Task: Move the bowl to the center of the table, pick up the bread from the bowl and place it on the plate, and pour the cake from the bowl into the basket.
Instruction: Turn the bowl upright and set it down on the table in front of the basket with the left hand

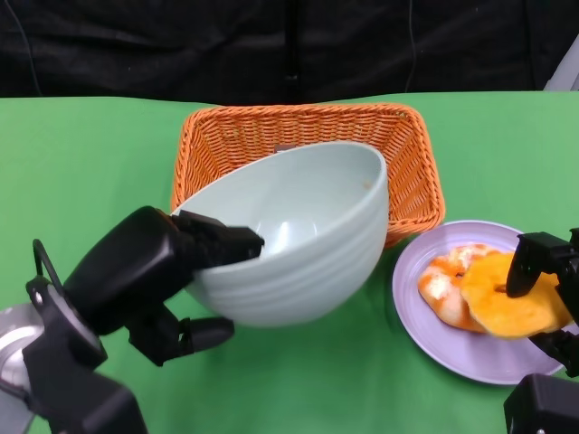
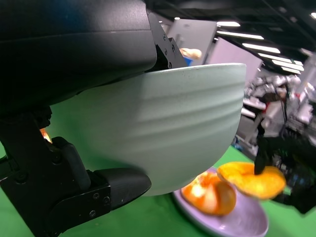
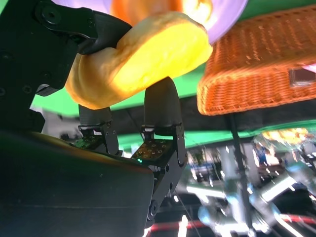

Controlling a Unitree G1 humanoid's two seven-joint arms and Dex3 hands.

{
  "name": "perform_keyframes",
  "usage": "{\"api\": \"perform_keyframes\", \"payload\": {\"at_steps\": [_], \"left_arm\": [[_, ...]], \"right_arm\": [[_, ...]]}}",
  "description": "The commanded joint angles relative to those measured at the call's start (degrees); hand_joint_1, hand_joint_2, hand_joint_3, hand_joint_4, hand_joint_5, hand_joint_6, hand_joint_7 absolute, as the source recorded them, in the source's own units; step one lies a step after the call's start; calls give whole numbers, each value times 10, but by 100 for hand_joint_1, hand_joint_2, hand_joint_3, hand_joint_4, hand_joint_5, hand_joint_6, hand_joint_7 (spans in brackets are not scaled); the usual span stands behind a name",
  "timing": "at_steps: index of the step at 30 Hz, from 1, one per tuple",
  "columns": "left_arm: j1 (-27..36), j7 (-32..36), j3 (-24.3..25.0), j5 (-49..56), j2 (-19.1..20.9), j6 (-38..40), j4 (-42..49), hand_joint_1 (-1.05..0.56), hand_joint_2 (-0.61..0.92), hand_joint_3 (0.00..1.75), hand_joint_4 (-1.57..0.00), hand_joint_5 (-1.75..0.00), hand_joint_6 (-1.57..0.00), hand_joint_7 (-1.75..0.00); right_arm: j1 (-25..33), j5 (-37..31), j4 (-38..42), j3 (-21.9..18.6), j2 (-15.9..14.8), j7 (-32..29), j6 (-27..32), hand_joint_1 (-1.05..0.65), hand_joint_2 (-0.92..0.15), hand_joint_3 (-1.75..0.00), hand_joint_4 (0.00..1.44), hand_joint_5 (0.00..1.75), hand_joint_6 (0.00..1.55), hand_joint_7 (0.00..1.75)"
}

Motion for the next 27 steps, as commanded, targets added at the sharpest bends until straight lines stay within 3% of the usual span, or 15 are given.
{"api": "perform_keyframes", "payload": {"at_steps": [1,3,5,7,8,10,13,17,19,20,23,26,27], "left_arm": [[9,55,1,63,20,-48,1,-14,23,150,-100,-175,-81,-175],[15,87,-2,113,25,-67,-4,-13,24,146,-101,-175,-79,-175],[21,120,-7,158,29,-81,-7,-11,25,136,-101,-175,-77,-175],[25,157,-12,200,32,-93,-6,-11,27,124,-101,-175,-75,-175],[28,180,-15,225,32,-95,-6,-12,29,120,-101,-175,-75,-175],[35,221,-23,271,35,-91,-10,-13,33,112,-100,-175,-76,-175],[44,266,-46,327,48,-75,-16,-13,37,106,-98,-175,-75,-175],[49,309,-80,387,74,-49,-25,-16,47,88,-95,-175,-73,-175],[45,335,-101,411,86,-35,-21,-17,59,53,-94,-175,-72,-175],[42,345,-114,424,93,-27,-15,-18,62,44,-93,-175,-73,-173],[37,339,-146,437,109,-1,-10,-22,74,20,-91,-175,-77,-159],[42,290,-166,412,120,26,-16,-30,78,4,-83,-175,-91,-102],[46,265,-169,394,123,36,-20,-30,82,2,-84,-150,-94,-66]], "right_arm": [[-15,23,30,0,1,8,-4,-3,-37,-105,96,158,99,98],[-23,31,43,2,6,20,7,-6,-41,-98,94,150,101,81],[-30,46,47,3,14,46,26,-8,-49,-81,85,130,98,59],[-34,62,42,4,22,81,49,-12,-63,-54,72,96,84,31],[-34,71,33,6,23,108,62,-15,-67,-48,65,87,77,23],[-30,90,9,9,22,162,88,-28,-85,-19,35,61,50,6],[-21,98,-36,15,22,237,150,-50,-91,-11,5,43,22,1],[-2,100,-114,17,26,311,228,-63,-92,-13,0,23,10,0],[5,100,-142,17,26,334,251,-68,-92,-13,0,18,7,0],[12,103,-163,16,25,350,264,-68,-92,-14,0,17,6,0],[29,111,-217,12,27,382,295,-70,-92,-14,0,15,5,0],[47,121,-269,9,26,403,315,-70,-92,-12,0,12,4,0],[52,120,-285,9,25,408,320,-72,-92,-12,0,12,3,0]]}}
